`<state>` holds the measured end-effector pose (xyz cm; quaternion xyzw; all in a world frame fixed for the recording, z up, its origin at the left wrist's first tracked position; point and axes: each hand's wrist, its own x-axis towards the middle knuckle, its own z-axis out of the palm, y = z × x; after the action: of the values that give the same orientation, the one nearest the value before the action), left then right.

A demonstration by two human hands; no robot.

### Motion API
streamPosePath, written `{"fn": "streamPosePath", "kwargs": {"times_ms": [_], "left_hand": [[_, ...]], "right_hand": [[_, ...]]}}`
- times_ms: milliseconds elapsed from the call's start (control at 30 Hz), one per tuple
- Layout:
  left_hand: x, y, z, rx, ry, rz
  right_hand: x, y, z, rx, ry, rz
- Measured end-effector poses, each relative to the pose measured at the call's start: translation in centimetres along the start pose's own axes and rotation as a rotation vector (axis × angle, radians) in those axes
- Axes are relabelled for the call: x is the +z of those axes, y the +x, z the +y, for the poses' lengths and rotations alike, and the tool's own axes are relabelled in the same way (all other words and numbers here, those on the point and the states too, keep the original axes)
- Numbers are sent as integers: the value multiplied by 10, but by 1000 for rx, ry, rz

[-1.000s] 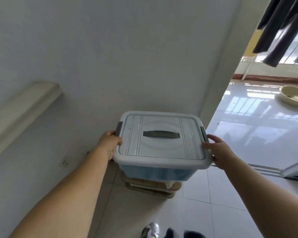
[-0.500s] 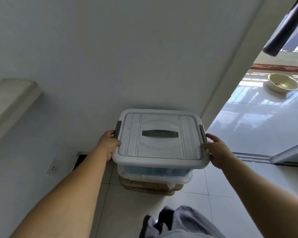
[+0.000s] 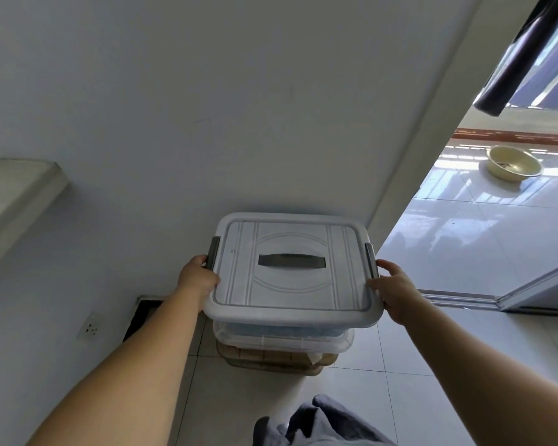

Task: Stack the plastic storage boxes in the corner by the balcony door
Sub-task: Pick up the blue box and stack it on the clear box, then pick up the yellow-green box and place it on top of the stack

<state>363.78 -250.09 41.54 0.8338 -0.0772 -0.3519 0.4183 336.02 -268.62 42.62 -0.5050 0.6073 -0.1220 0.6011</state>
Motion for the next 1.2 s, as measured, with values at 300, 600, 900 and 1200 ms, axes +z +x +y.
{"fn": "streamPosePath", "kwargs": {"times_ms": [300,600,900,1200], "left_hand": [[21,-19,22,154,356,149],[120,-58,69,461,708,-12],[260,-173,83,836,810,-229],[420,-354,40,1021,996,-470]], "right_hand": [[-1,-4,-7,-35,-33,22],[-48,-30,18,-15,6,137],[-187,-84,114,98,170,373],[-371,-198,277,214,364,638]]}}
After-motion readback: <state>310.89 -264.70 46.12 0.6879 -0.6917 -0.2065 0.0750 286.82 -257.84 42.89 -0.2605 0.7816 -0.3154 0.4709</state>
